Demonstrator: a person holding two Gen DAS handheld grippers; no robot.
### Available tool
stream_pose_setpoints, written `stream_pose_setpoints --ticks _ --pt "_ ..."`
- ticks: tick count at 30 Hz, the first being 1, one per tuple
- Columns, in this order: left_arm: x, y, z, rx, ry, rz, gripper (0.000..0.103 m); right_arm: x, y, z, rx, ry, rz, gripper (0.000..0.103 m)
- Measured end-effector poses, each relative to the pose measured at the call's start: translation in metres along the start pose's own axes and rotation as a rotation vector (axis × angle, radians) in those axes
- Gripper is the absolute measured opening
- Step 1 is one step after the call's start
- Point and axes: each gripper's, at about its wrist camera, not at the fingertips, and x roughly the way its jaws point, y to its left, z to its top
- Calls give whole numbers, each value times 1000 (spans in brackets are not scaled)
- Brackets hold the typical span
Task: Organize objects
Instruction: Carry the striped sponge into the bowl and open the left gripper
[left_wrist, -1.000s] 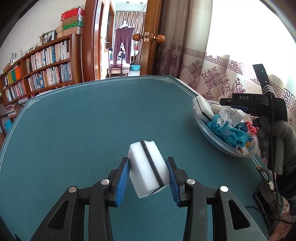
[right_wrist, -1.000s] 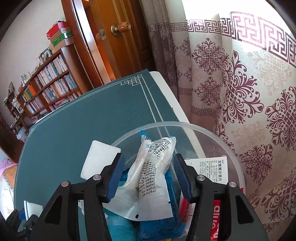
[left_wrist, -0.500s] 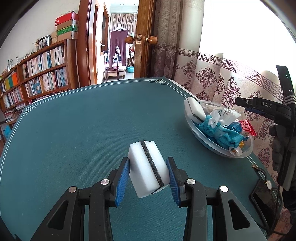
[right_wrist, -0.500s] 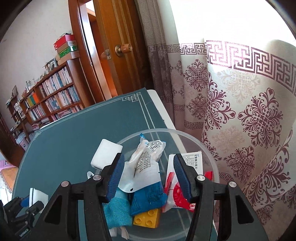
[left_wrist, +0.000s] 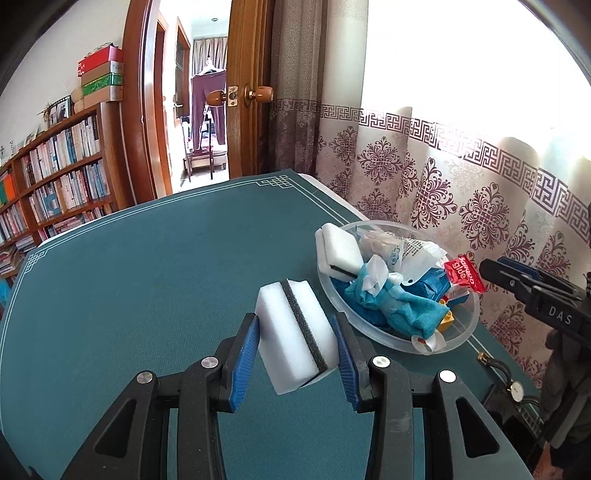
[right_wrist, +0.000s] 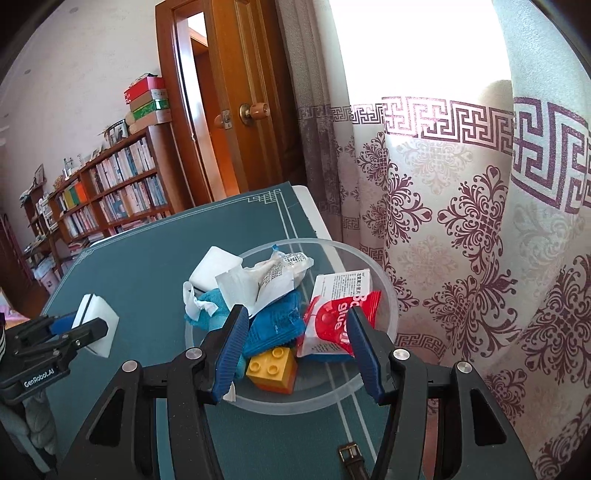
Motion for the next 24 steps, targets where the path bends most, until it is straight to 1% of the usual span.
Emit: stream_pose_setpoints --ticks 6,13,18,24 --pt "16 -23 24 41 -21 -13 43 -7 -10 -9 14 -5 19 57" --pt "42 -42 50 69 -25 -37 43 -12 -20 -15 36 -16 44 57" --pt "72 -48 66 48 27 -97 43 -12 -24 -17 41 -13 61 57" --pt "99 -54 75 55 60 -123 43 -16 -25 -20 34 -17 69 57"
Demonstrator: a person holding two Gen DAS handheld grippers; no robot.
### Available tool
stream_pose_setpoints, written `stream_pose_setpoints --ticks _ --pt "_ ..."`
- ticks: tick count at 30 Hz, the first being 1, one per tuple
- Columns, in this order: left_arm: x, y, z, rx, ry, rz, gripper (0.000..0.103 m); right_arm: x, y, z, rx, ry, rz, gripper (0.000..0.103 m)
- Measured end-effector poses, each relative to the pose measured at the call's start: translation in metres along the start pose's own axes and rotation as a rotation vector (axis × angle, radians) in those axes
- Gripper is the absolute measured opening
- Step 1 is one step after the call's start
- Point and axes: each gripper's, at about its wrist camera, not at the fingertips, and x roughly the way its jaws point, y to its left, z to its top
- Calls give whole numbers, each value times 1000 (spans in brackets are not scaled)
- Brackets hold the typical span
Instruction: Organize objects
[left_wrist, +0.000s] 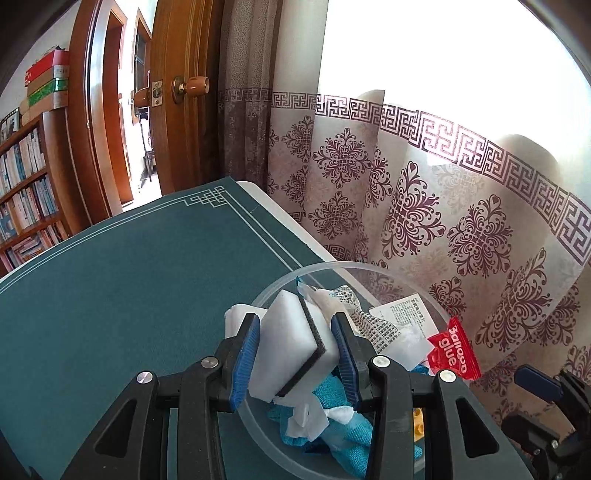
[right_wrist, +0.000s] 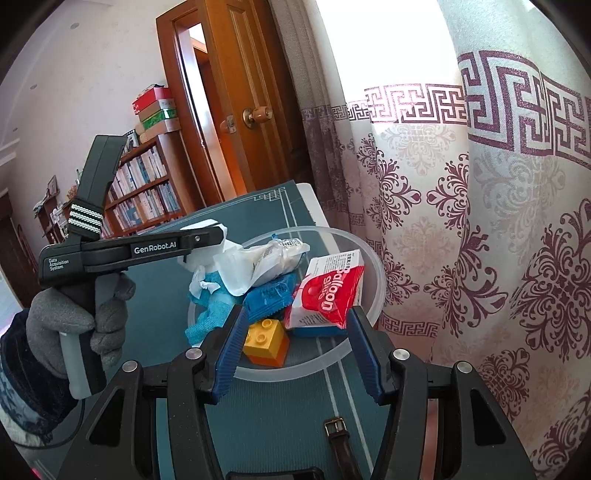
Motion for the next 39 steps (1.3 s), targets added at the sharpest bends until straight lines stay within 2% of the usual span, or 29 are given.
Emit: stream_pose_setpoints --ticks 4,6,8,11,23,27,35,37,39 --pt "7 -5 4 11 -1 -22 45 -1 -2 0 6 -3 2 57" --pt "9 -8 6 12 4 -35 53 0 -3 -1 10 0 2 57" --pt "7 -9 5 7 0 -52 67 1 -4 -1 12 4 2 57" --pt "5 -7 4 -8 -4 -62 79 1 -3 -2 13 6 2 57" --pt "-18 14 -1 -91 -54 -78 83 -3 0 -4 11 12 6 57" --pt "-27 18 -2 -92 -75 -41 84 -4 -1 -4 14 13 9 57" --pt "-46 10 -26 -31 -109 81 99 -2 0 -11 32 62 22 57" --pt "-53 7 -32 -9 -115 107 102 -1 2 -13 25 72 24 60" --pt "-59 4 -38 11 -120 129 102 -2 5 -14 17 77 20 67"
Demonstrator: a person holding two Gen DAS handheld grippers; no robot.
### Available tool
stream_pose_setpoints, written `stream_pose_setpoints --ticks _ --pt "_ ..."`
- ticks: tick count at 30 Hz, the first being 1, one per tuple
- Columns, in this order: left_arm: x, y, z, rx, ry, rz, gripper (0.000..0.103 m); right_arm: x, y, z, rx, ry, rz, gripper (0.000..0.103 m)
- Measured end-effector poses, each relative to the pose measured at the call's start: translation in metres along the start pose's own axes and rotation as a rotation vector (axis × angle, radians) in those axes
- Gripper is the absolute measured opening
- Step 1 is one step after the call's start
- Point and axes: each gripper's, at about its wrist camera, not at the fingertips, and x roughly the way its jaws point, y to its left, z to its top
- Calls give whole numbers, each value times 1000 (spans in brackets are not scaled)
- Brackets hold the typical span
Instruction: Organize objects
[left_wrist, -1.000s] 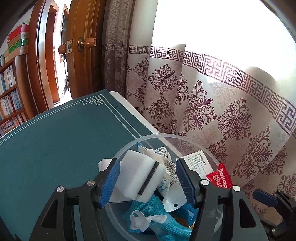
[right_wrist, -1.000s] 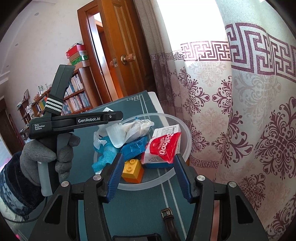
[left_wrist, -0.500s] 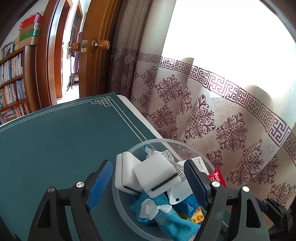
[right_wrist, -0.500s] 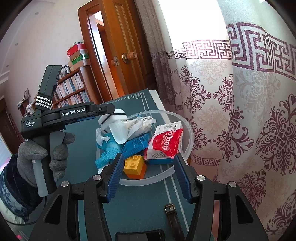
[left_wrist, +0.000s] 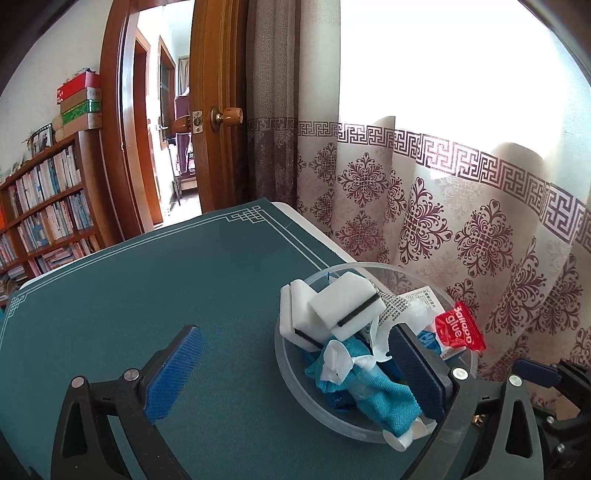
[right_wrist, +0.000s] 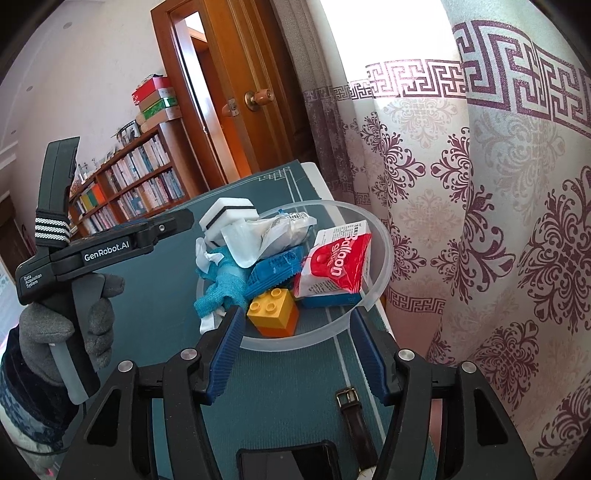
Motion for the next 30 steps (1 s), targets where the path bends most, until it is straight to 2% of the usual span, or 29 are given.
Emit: stream_pose_setpoints --ticks 3,8,15,30 --pt "-9 -3 -7 19 7 23 102 1 3 -3 -5 13 -17 80" --pt "-18 -3 -23 7 51 41 103 5 1 -10 10 62 -48 89" --pt "-27 -13 -40 14 83 48 103 5 6 -17 -20 109 -72 92" --pt "-38 -22 -49 17 106 81 103 1 19 -17 -64 102 -131 93"
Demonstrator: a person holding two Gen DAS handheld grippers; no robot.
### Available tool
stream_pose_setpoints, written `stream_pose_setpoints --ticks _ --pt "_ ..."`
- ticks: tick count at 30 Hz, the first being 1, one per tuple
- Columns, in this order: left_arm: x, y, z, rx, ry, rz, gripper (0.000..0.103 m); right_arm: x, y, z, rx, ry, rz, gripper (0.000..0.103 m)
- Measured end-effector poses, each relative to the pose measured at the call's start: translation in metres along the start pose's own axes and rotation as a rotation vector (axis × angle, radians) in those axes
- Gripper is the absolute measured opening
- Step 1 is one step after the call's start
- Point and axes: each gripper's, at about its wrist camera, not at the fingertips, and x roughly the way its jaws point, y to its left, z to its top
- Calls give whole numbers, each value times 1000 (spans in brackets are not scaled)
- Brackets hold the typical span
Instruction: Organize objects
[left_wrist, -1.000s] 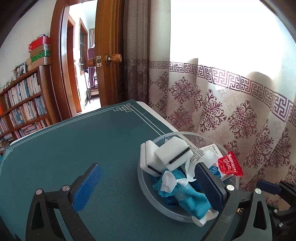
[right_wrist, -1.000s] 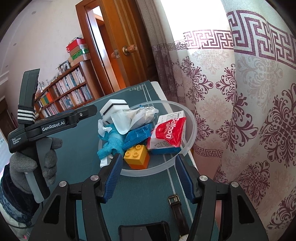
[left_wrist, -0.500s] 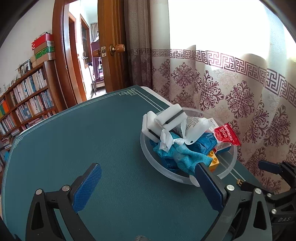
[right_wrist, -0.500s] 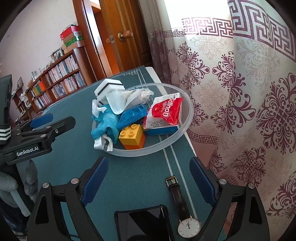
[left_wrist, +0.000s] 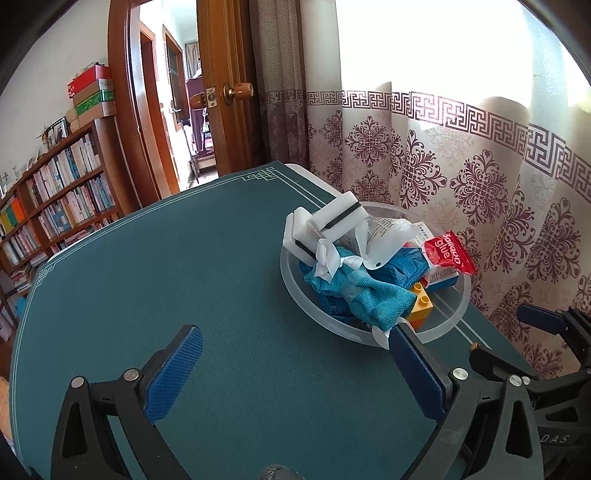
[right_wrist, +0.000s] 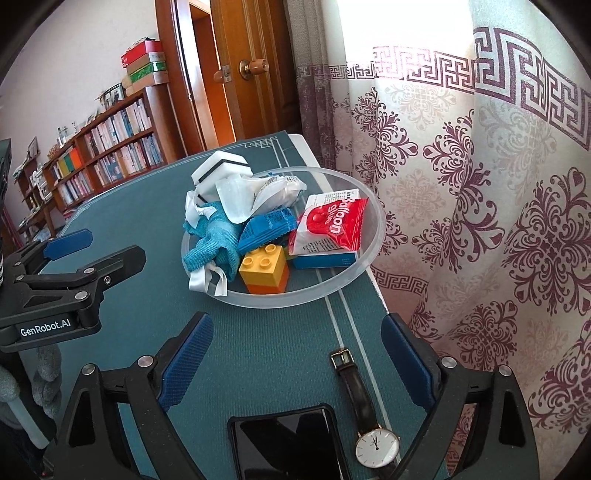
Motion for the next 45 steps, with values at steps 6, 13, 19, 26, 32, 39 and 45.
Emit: stream_pose_setpoints --ticks 6,13,19,26,32,39,45 --pt "-3 -2 -1 -7 -1 -3 103 1 6 2 -19 4 -22 93" --pt "-5 -4 -4 8 -10 42 103 4 12 6 -38 6 -33 93" --pt "-5 -7 -4 10 -11 47 103 6 15 7 -50 10 -43 93" --pt "-3 -6 -5 14 -8 49 103 12 7 7 -26 20 -77 93" --pt "1 -5 -6 8 8 32 103 14 6 6 -20 24 -76 93" --pt "1 -8 -6 18 3 34 103 17 6 5 -12 33 -73 93" --pt "-1 -8 -6 26 -7 38 103 16 6 4 -7 35 -72 93"
